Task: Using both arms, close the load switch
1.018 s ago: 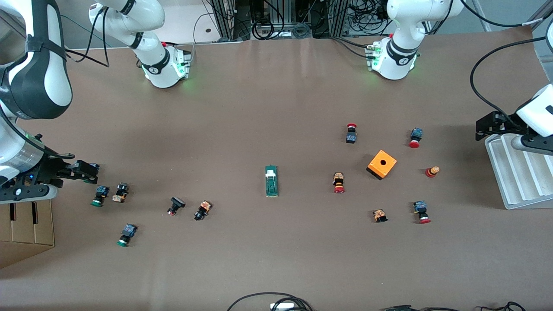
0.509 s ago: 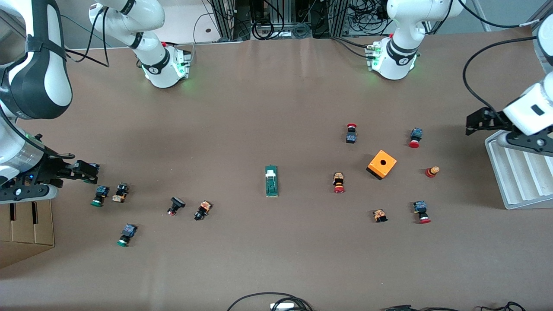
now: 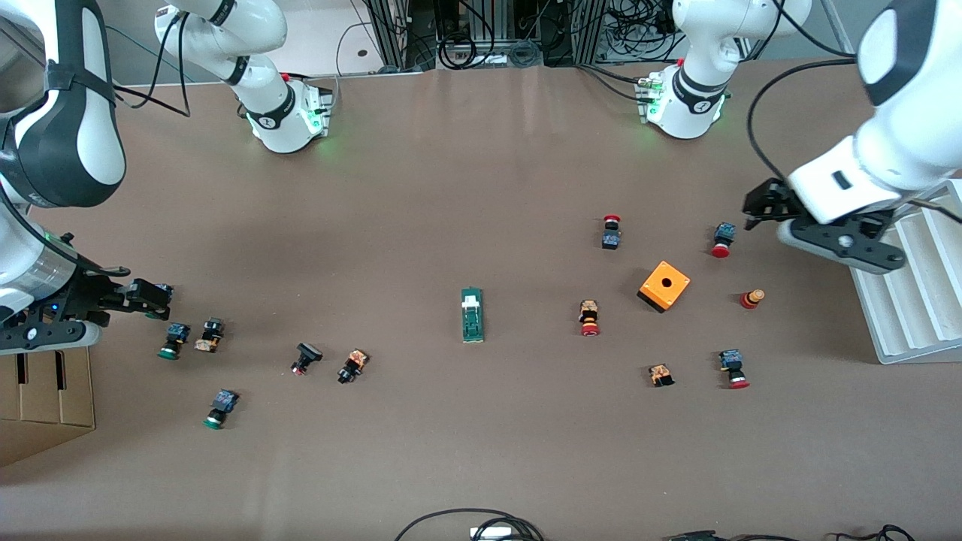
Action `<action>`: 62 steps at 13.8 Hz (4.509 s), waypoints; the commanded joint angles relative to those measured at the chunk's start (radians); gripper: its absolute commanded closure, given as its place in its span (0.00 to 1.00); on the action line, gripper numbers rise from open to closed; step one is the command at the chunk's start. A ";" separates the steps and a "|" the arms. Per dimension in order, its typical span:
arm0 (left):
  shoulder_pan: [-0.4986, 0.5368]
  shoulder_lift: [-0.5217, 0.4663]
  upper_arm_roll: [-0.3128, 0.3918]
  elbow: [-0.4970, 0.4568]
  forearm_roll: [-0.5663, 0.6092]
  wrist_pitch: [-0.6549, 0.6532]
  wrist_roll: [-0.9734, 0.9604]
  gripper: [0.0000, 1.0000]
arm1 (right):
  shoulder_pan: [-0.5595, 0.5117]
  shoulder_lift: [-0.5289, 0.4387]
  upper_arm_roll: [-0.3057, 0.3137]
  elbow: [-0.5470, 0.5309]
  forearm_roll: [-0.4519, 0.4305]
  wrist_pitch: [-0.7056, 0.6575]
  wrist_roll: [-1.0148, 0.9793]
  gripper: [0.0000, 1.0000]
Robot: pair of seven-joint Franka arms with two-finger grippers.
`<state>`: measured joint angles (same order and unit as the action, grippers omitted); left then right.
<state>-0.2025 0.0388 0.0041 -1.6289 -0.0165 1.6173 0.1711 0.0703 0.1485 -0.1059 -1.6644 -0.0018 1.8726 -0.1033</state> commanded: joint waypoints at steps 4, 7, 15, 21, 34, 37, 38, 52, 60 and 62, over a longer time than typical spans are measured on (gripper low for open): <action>-0.224 0.085 0.010 0.037 0.004 0.123 -0.491 0.00 | -0.001 0.011 -0.001 0.021 0.020 -0.009 -0.010 0.00; -0.328 0.145 0.011 0.038 0.010 0.214 -0.721 0.00 | -0.001 0.011 -0.001 0.021 0.020 -0.009 -0.010 0.00; -0.543 0.332 0.011 0.038 0.206 0.522 -1.310 0.00 | -0.006 0.011 -0.001 0.021 0.020 -0.009 -0.012 0.00; -0.692 0.479 0.011 0.037 0.548 0.642 -1.819 0.00 | -0.009 0.013 -0.001 0.023 0.020 -0.006 -0.012 0.00; -0.879 0.732 0.011 0.035 1.059 0.650 -2.280 0.00 | -0.001 0.013 -0.001 0.028 0.019 -0.004 -0.006 0.00; -0.911 0.788 0.011 0.035 1.153 0.647 -2.277 0.00 | -0.001 0.011 -0.001 0.028 0.019 -0.004 -0.004 0.00; -0.917 0.800 0.013 0.035 1.156 0.642 -2.277 0.00 | 0.000 0.013 -0.001 0.026 0.019 -0.006 -0.004 0.00; -0.971 0.900 0.019 0.038 1.365 0.540 -2.568 0.00 | 0.012 0.022 0.008 0.017 0.112 -0.010 0.094 0.00; -0.991 0.941 0.017 0.037 1.448 0.506 -2.691 0.00 | 0.196 0.095 0.009 0.017 0.223 0.164 0.813 0.00; -1.000 0.964 0.017 0.040 1.449 0.498 -2.691 0.00 | 0.249 0.141 0.008 0.015 0.299 0.268 0.943 0.00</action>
<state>-1.1887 0.9282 0.0203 -1.6121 1.4324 2.1008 -2.4759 0.2878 0.2390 -0.0907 -1.6653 0.2351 2.0596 0.7338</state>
